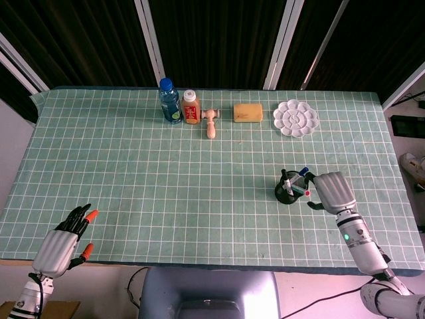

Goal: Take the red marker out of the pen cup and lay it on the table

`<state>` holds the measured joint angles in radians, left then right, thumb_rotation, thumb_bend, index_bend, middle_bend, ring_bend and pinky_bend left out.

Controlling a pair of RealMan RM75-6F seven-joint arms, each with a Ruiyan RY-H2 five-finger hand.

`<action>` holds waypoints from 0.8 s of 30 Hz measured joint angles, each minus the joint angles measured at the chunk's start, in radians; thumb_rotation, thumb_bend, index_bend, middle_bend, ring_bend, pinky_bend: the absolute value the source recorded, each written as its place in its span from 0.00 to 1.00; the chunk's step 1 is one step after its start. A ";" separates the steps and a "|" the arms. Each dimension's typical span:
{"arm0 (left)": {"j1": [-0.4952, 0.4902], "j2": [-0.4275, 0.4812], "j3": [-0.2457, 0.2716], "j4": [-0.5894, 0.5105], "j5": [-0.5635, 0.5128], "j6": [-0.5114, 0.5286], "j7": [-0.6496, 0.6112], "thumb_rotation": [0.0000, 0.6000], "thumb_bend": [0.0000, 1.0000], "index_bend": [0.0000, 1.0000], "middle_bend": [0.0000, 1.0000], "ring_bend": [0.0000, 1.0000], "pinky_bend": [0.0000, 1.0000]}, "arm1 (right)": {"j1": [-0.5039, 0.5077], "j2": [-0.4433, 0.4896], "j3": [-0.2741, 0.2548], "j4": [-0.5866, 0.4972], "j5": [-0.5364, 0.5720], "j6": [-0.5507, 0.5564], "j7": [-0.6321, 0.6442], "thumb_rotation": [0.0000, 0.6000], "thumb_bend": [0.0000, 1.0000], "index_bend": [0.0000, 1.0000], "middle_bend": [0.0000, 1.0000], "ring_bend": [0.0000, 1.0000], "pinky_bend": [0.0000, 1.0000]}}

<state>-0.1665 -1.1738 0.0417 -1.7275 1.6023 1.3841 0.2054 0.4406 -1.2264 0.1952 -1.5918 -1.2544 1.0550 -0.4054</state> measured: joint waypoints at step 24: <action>-0.002 -0.004 0.000 -0.001 -0.005 -0.005 0.006 1.00 0.39 0.11 0.00 0.04 0.35 | 0.052 -0.053 -0.030 0.090 0.028 -0.020 0.051 1.00 0.46 0.62 1.00 1.00 1.00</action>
<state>-0.1681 -1.1776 0.0415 -1.7283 1.5969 1.3792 0.2117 0.4924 -1.2790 0.1647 -1.5016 -1.2269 1.0349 -0.3541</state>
